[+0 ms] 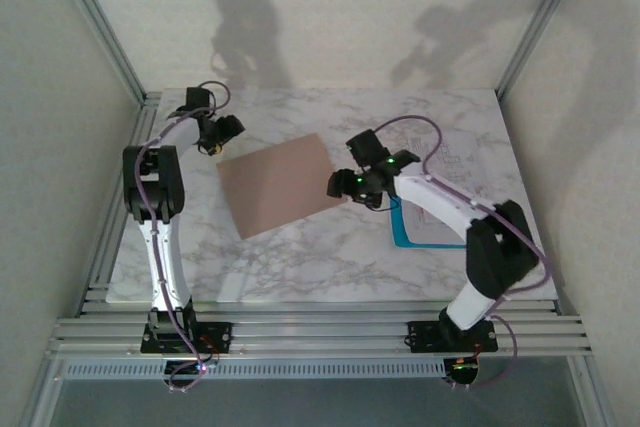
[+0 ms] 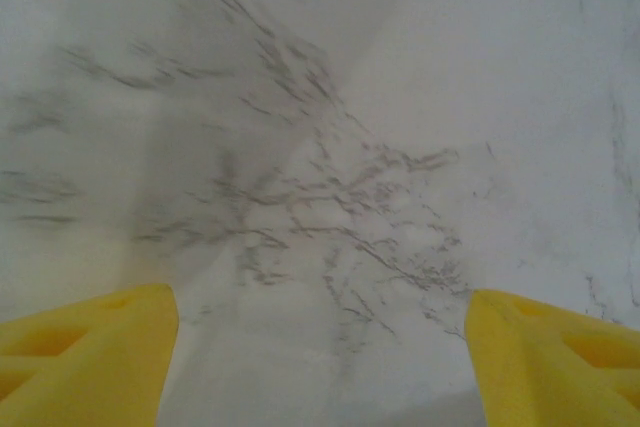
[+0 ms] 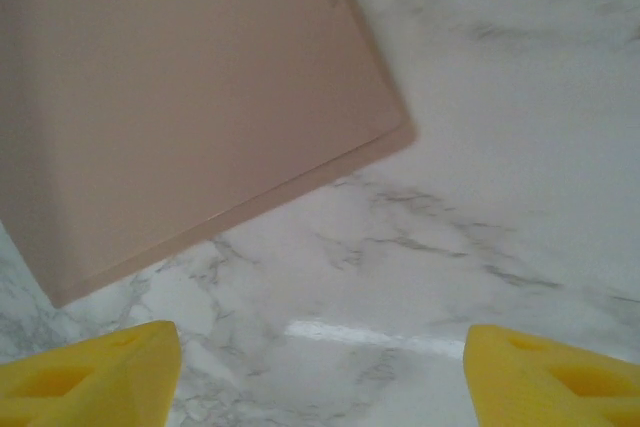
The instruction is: Put the files into the folder
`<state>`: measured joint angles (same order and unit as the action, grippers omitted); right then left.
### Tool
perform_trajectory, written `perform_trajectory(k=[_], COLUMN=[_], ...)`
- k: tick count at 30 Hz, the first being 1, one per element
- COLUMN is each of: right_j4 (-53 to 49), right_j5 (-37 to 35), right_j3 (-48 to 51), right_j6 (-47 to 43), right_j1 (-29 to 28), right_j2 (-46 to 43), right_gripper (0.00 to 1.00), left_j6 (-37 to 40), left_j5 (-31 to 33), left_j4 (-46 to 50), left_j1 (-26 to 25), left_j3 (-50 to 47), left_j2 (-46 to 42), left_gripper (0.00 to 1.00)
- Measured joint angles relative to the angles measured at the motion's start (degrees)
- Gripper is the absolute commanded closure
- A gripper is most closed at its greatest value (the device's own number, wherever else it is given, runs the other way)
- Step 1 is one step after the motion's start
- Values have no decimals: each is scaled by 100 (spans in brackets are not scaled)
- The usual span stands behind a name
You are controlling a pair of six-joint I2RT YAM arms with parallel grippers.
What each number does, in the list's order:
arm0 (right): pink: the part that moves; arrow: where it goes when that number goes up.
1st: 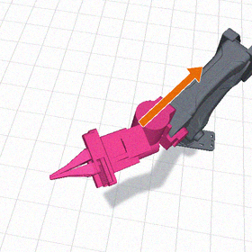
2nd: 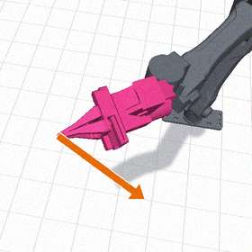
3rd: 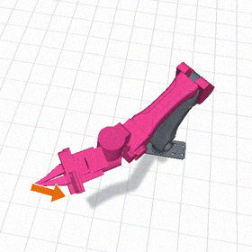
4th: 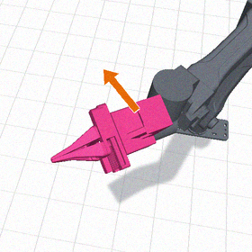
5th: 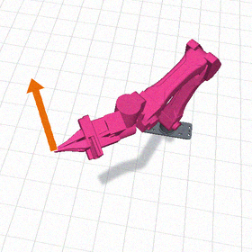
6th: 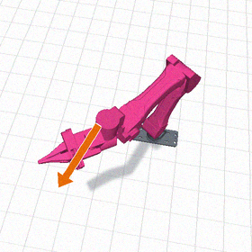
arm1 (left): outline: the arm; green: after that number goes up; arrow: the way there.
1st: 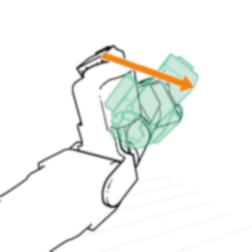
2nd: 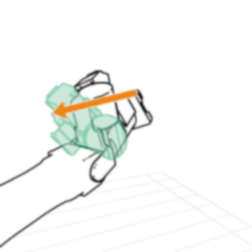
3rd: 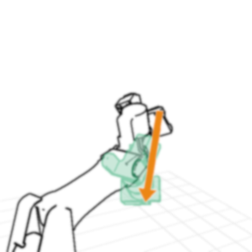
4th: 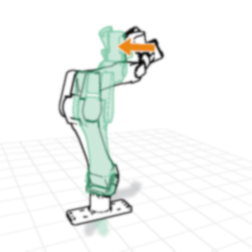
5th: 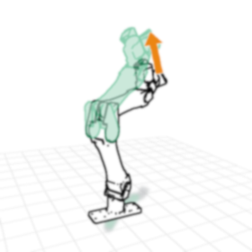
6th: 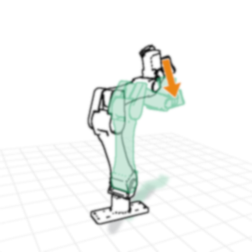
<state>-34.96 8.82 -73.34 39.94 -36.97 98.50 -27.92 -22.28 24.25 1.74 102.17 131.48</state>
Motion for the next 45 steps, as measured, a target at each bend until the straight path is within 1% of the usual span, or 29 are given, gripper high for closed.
perform_trajectory(k=[5,8,18,25,28,36,42,45], right_j4=[-31,-28,-46,-264,-380,-651,-660,-616], right_j5=[334,463,761,800,846,951,992,968], right_j3=[-415,-522,-914,-1513,-1784,-2413,-2455,-2144], right_j6=[162,258,402,295,221,0,-105,-122], right_j1=[-142,-144,-101,330,538,905,1060,1163], right_j2=[780,1038,1585,2103,2341,2721,2706,2514], right_gripper=[25,25,26,26,26,26,27,27], left_j6=[33,74,50,-160,-280,-861,-1443,-1641], left_j5=[-160,-197,-352,-474,-485,-525,-577,-673], left_j4=[-31,-269,-1139,-1552,-1591,-1788,-1847,-1781], left_j1=[-133,-155,-166,-264,-452,-1241,-1843,-1923], left_j3=[-20,-293,-2006,-3121,-3453,-4651,-5322,-5490], left_j2=[0,-98,-1071,-1770,-2017,-2920,-3491,-3748], left_gripper=[23,23,24,25,25,25,27,27])
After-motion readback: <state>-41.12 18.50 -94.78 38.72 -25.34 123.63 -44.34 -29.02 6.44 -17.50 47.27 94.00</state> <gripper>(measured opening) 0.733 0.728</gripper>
